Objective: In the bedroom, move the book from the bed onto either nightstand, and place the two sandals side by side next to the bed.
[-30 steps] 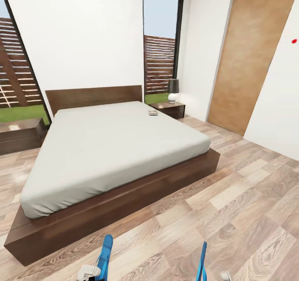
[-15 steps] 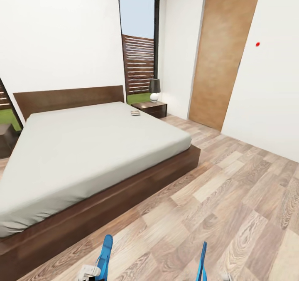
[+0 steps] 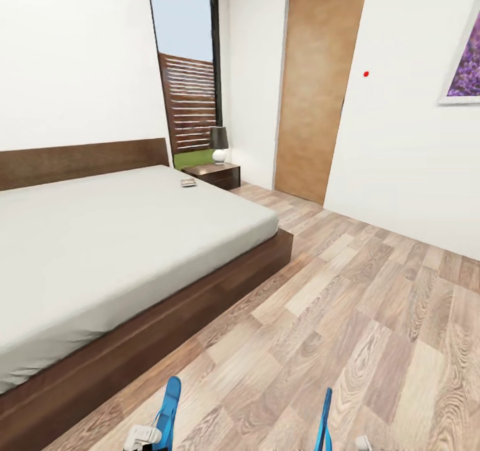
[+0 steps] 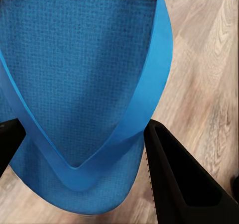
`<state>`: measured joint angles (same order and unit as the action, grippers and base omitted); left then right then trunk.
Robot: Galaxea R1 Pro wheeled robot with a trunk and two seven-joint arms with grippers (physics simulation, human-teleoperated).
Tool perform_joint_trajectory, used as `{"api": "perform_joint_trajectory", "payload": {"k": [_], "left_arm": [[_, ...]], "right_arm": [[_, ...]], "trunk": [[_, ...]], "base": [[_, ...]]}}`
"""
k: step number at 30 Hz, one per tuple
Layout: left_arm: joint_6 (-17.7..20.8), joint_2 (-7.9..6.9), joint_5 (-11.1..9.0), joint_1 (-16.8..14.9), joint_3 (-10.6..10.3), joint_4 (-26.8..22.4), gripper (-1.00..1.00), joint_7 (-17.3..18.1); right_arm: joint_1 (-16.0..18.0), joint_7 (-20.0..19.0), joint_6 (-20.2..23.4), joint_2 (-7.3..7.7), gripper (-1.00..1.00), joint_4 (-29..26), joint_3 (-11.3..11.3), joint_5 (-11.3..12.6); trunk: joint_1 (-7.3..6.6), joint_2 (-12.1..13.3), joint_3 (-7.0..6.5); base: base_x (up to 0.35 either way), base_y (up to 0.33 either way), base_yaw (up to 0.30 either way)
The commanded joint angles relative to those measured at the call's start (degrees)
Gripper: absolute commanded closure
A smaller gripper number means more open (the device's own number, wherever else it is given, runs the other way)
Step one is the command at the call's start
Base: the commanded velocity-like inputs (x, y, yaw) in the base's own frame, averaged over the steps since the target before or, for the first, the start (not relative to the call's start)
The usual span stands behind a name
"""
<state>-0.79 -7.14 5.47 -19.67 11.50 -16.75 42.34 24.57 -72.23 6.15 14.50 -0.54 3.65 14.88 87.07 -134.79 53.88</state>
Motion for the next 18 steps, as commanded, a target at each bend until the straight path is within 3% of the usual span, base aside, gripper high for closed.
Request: {"api": "perform_joint_trajectory", "payload": {"k": [1,18], "left_arm": [[-0.18,0.02,0.69,-0.02,0.46,-0.04,1.0,0.37],[-0.18,0.03,0.69,-0.02,0.45,-0.04,1.0,0.41]], "right_arm": [[0.04,-0.19,0.61,0.0,1.0,0.01,0.37,-0.11],[0.05,-0.11,0.56,0.0,1.0,0.01,0.35,-0.11]], "trunk": [[-0.01,-0.02,0.05],[-0.01,-0.02,0.05]], "base": [[0.0,0.0,-0.284],[0.0,0.0,-0.284]]}}
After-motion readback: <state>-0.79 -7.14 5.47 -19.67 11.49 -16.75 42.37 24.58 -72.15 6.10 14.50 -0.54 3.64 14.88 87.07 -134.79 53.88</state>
